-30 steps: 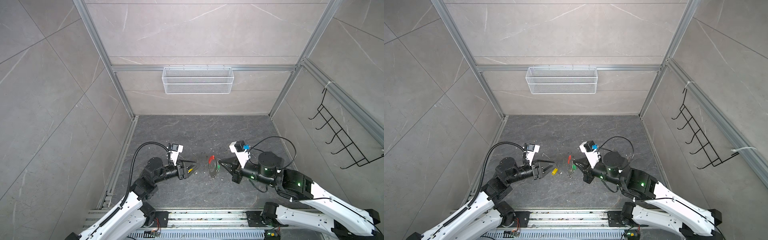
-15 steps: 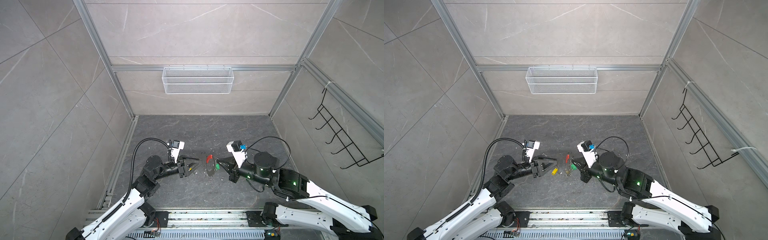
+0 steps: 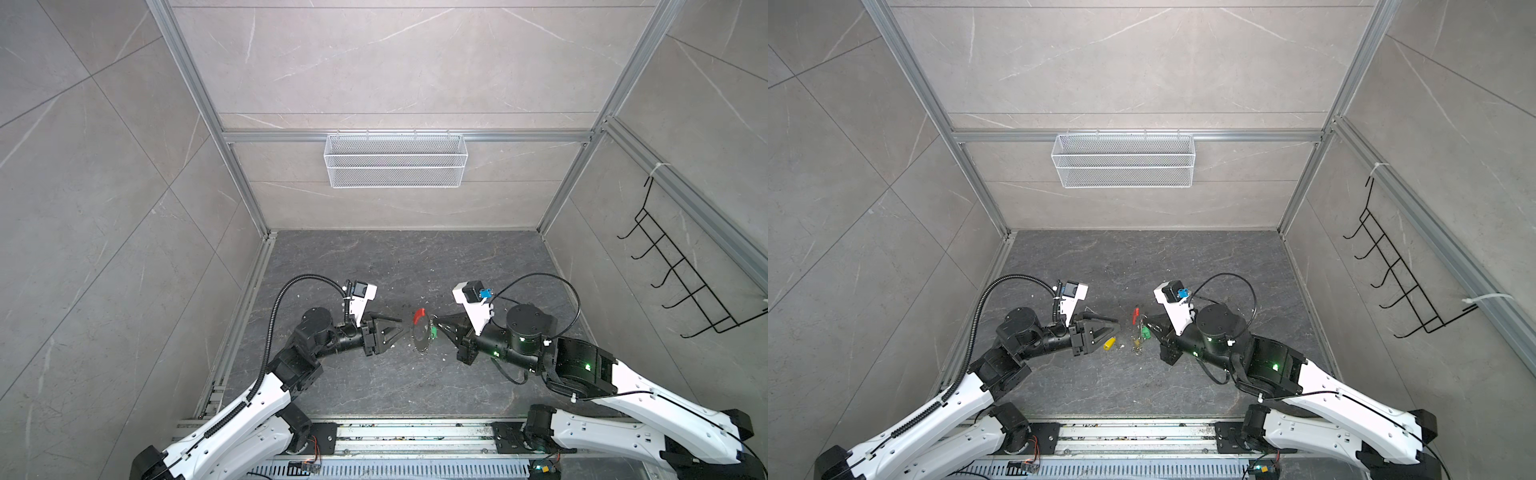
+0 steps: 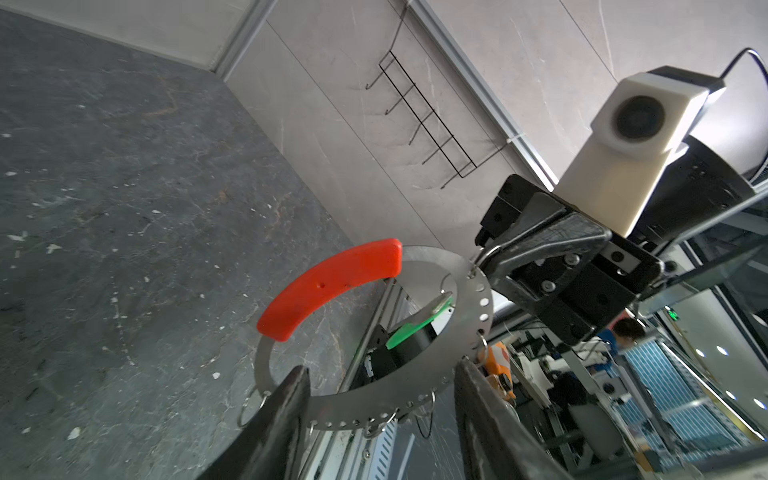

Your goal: Remove the keys from the keyring

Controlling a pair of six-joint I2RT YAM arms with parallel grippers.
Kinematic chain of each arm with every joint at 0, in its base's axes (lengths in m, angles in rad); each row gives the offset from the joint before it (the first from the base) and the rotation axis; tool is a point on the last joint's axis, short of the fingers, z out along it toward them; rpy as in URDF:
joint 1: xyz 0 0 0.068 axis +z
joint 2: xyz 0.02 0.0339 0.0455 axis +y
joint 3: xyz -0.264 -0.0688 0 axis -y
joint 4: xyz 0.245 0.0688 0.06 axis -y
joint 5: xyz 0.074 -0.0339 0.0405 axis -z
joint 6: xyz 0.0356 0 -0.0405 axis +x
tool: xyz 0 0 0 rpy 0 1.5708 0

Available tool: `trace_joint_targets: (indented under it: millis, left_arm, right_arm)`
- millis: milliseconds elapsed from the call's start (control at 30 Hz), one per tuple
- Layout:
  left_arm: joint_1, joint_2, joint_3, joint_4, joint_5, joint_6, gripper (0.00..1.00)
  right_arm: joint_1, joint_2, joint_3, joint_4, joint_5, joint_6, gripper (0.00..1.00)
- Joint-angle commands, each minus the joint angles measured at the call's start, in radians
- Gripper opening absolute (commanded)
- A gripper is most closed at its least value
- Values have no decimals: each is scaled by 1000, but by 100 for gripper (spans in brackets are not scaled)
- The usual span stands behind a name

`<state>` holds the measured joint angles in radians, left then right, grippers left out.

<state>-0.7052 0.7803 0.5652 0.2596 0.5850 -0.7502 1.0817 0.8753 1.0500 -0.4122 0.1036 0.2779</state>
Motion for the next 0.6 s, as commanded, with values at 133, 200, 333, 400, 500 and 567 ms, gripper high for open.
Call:
trace_joint_targets:
  millis: [133, 200, 333, 400, 500, 567]
  left_arm:
    - [-2, -63, -157, 129, -62, -72, 65]
    - [-1, -57, -202, 211, -59, -97, 66]
    - [-1, -1, -241, 365, -15, -131, 67]
    - [-1, 43, -242, 401, 3, -133, 67]
    - [0, 107, -246, 494, 29, -155, 67]
    - [-1, 144, -243, 566, 58, -177, 67]
  right_arm:
    - [8, -29, -38, 70, -24, -8, 0]
    - [9, -40, -57, 91, -49, -22, 0]
    - [8, -75, -95, 139, -99, -36, 0]
    - [7, -86, -102, 151, -117, -39, 0]
    - [8, -101, -107, 159, -123, -35, 0]
    - [9, -105, -105, 159, -123, -34, 0]
